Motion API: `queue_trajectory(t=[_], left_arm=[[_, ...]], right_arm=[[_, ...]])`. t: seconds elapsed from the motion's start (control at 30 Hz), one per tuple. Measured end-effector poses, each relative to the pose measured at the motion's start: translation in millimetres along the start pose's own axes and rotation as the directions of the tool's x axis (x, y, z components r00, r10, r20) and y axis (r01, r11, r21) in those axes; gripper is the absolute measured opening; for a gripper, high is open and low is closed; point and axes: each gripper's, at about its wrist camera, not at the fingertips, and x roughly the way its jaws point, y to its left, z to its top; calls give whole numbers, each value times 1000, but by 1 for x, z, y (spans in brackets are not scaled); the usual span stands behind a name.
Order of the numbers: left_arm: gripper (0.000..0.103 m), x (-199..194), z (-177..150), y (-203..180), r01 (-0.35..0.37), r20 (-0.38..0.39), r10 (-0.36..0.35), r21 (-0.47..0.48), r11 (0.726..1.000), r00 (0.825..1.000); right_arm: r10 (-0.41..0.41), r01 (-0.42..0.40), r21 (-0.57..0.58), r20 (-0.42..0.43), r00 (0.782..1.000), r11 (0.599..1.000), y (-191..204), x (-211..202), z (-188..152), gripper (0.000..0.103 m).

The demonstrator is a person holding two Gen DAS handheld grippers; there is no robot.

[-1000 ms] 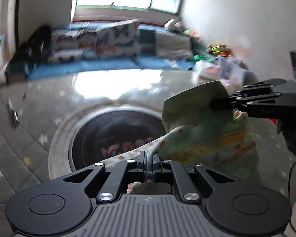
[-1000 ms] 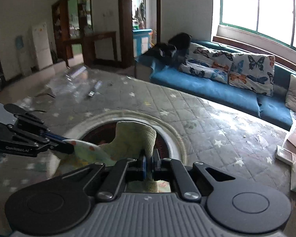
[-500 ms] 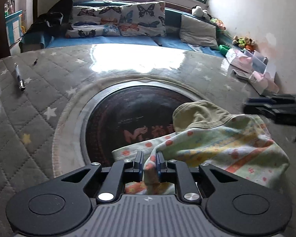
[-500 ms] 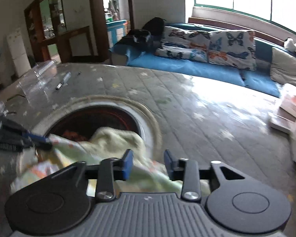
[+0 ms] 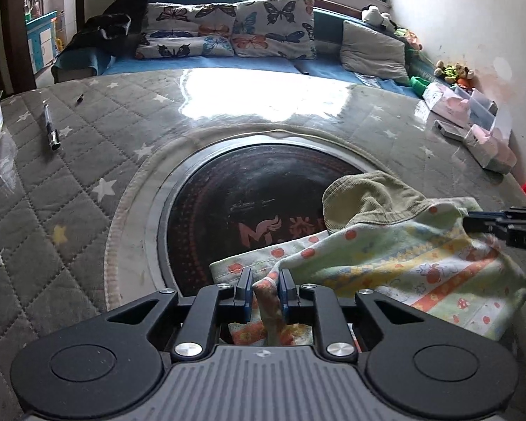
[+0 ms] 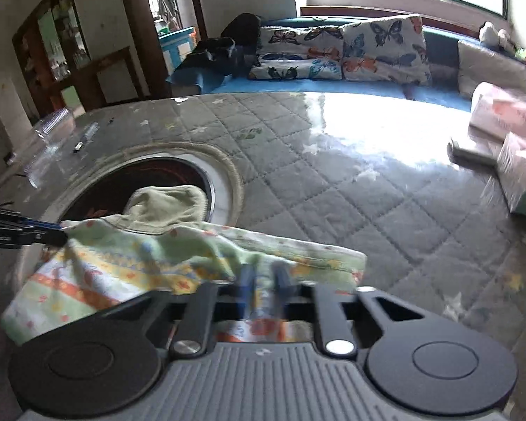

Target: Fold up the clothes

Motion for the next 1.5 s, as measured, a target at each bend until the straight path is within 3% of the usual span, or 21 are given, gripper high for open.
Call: queue_trajectory(t=[0.1, 0.27, 0.5, 0.67, 0.77, 0.87, 1.07, 1.33, 1.5], left_arm=[[18, 2, -1, 2, -6, -3, 6, -5, 1000, 1000], [19, -1, 2, 4, -22, 11, 22, -16, 1000, 1000], [18, -22, 11, -1, -33, 92, 36, -30, 999, 995], [17, -37, 4, -37, 80, 125, -85, 47, 996, 988], [17, -32, -7, -64, 168, 88, -177, 102, 980, 980], [17, -24, -19, -83, 210, 56, -220, 145, 967, 974], [17, -16, -35, -91, 234, 28, -242, 169, 957, 970], [17, -16, -47, -76, 247, 19, -250, 106, 963, 968], [17, -19, -48, -71, 252, 20, -255, 83, 964, 967]], right_arm=[[-45, 46, -44, 13, 999, 998, 6, 6, -3, 8], [-77, 79, -16, 73, 994, 997, 7, -6, -1, 10], [65, -60, -129, 35, 997, 990, 43, -11, 13, 13], [69, -71, -150, -18, 997, 986, 58, 24, 21, 14], [49, -52, -132, -27, 998, 990, 58, 42, 27, 15], [60, -61, -115, -15, 998, 991, 57, 41, 31, 15], [134, -134, -190, -12, 991, 973, 72, 15, 32, 18], [187, -212, -262, -118, 975, 941, 115, 57, 35, 19], [177, -193, -224, -89, 980, 955, 119, 65, 47, 22]])
